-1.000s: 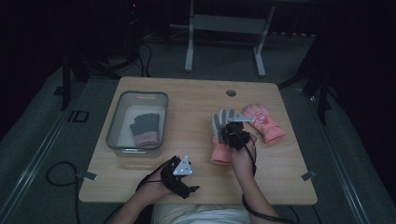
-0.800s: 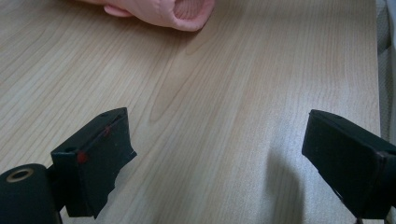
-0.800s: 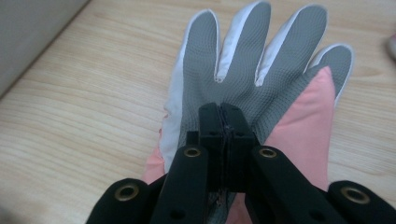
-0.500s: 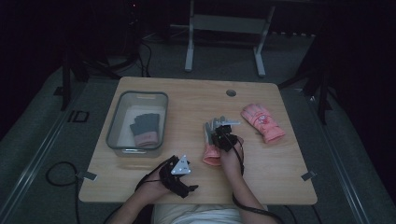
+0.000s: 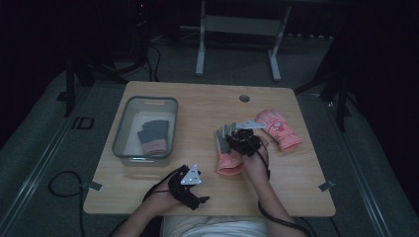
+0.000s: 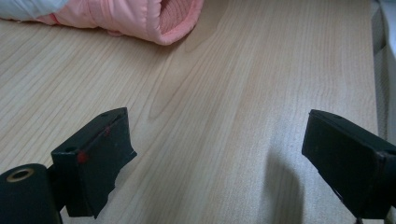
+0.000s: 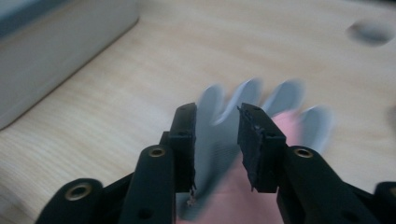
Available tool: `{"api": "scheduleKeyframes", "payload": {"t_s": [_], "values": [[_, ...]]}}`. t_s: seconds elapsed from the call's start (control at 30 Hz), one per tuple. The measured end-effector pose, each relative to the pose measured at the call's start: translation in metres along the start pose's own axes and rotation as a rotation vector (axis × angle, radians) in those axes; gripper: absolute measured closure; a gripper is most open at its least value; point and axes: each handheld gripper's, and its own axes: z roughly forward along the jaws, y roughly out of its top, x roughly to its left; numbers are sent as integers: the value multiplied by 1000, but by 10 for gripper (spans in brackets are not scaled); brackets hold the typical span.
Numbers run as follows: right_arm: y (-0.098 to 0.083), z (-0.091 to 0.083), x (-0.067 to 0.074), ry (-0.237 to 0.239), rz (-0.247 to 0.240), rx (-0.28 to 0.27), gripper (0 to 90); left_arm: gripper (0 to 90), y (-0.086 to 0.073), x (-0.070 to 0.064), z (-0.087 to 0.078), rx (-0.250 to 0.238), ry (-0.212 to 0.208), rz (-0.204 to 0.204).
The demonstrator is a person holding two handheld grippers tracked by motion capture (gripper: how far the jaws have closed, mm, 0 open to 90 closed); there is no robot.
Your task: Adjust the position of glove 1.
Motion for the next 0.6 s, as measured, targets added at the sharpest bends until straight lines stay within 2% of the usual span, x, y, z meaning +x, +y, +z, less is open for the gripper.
{"api": "scheduleKeyframes", "payload": {"t_s": [0.07, 0.2, 0.33, 0.43, 0.6], "values": [[3, -11, -17, 16, -13, -39, 643, 79, 0, 0, 0, 4, 0, 1], [1, -29, -63, -23, -39, -53, 627, 79, 1, 0, 2, 12, 2, 7], [-5, -35, -108, -53, -48, -42, 591, 79, 1, 0, 1, 13, 2, 6], [-10, -34, -137, -82, -55, -12, 571, 79, 1, 0, 1, 17, 3, 6], [-11, -32, -172, -115, -59, 28, 543, 80, 1, 0, 1, 20, 6, 0]]}}
